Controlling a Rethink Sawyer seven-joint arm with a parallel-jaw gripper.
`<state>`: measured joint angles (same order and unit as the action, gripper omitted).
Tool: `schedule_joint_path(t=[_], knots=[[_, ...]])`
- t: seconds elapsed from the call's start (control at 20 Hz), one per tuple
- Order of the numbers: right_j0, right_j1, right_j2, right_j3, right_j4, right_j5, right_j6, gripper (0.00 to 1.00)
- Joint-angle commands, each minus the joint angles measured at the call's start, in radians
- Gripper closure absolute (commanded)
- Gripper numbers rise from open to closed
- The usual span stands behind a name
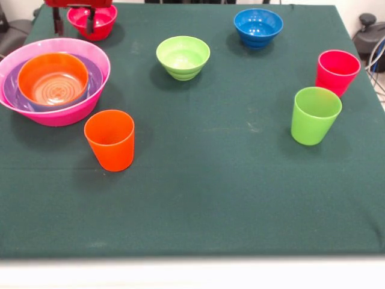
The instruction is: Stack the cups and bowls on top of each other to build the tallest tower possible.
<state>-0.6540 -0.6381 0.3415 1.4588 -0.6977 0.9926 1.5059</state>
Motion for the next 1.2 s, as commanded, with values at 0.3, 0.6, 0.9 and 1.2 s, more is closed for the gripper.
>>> schedule_joint_path(t=[0.3,0.6,0.9,1.2], knots=[[-0.112,0.021,0.154,0.048,-0.025,-0.109,-0.32,1.0],[-0.153,0.095,0.194,-0.016,-0.053,-0.11,-0.349,1.0],[-0.174,0.15,0.218,-0.034,-0.068,-0.138,-0.336,1.0],[-0.183,0.161,0.242,-0.02,-0.06,-0.148,-0.315,1.0]])
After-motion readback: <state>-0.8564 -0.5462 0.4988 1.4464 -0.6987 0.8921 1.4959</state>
